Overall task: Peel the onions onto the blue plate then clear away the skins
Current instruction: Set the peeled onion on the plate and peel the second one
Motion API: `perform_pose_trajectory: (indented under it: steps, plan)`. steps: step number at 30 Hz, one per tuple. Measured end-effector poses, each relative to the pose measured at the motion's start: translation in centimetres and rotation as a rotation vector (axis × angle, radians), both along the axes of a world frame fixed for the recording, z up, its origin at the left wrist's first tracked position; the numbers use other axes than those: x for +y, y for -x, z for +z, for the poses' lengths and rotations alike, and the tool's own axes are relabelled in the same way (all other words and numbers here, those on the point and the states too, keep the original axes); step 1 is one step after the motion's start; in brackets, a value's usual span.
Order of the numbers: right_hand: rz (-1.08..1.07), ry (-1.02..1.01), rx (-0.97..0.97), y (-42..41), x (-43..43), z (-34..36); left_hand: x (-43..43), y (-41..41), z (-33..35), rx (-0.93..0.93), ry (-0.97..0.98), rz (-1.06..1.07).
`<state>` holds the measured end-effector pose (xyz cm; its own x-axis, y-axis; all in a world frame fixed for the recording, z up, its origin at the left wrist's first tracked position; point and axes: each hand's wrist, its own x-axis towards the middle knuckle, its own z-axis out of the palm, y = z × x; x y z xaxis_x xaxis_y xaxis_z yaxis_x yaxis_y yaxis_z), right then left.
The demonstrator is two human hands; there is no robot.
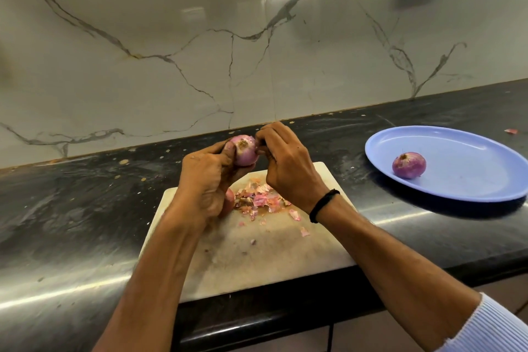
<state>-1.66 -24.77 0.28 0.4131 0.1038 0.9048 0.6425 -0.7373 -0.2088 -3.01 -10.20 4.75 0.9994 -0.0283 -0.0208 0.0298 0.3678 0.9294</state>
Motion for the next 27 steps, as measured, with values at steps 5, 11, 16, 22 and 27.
perform_pose_trajectory:
  steps: [5,11,16,22,27]
  plan:
    - [-0.016,-0.116,0.078,0.1,-0.3,-0.3,0.8,-0.1,0.5,0.005,0.174,-0.032]
    - [-0.001,-0.193,0.020,0.4,-0.6,0.3,0.8,0.1,0.7,-0.015,0.112,0.018]
    - [0.007,-0.172,-0.008,0.2,-0.3,0.1,0.6,0.0,0.6,-0.055,0.027,0.051]
    - [0.025,-0.214,-0.025,0.0,0.1,0.0,0.3,0.1,0.3,-0.146,-0.073,0.076]
    - [0.021,-0.222,0.007,0.0,0.1,0.0,-0.1,0.1,-0.4,-0.205,-0.187,0.118]
